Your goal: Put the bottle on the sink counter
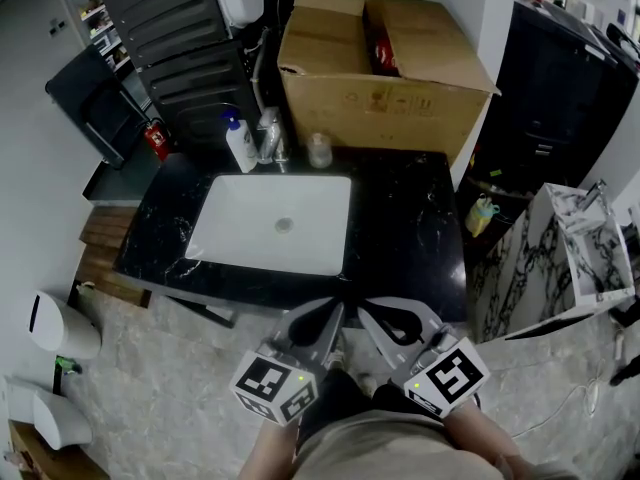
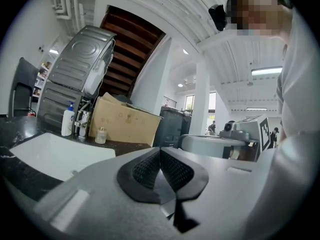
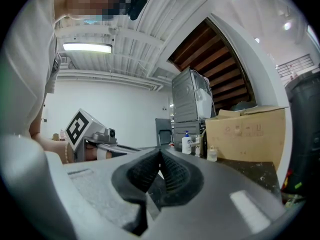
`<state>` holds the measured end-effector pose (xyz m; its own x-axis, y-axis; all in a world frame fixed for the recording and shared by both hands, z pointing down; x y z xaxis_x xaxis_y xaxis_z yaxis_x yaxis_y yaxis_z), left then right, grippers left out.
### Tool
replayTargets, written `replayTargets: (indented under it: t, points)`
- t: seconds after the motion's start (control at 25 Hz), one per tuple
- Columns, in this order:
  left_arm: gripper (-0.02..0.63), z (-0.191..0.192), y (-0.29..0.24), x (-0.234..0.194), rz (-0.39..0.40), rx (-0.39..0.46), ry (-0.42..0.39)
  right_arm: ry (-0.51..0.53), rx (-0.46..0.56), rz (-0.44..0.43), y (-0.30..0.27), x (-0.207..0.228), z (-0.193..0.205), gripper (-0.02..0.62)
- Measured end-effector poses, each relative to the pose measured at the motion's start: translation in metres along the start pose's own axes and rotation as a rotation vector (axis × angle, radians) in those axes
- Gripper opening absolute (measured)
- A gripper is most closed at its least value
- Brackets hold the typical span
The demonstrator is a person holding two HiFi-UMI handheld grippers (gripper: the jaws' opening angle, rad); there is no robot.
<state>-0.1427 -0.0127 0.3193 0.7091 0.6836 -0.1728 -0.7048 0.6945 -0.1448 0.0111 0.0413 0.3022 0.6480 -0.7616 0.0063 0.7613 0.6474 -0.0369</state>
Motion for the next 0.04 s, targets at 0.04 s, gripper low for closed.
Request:
replayTargets:
  t: [0.04]
  points:
    - [0.008, -0.0001, -0.0003, -0.0002, 0.000, -0.005, 0.001, 0.002, 0.001, 0.002, -0.0001, 0.0001, 0.0005, 0.003]
Point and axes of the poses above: the fingertips, and each gripper's own axes: y backward along the fingers, x to its right, z out of its underside, the point moved 9 cm from there along y, backward along the fingers, and after that the axes turned 14 degrees about -z, right-handed, at the moved point
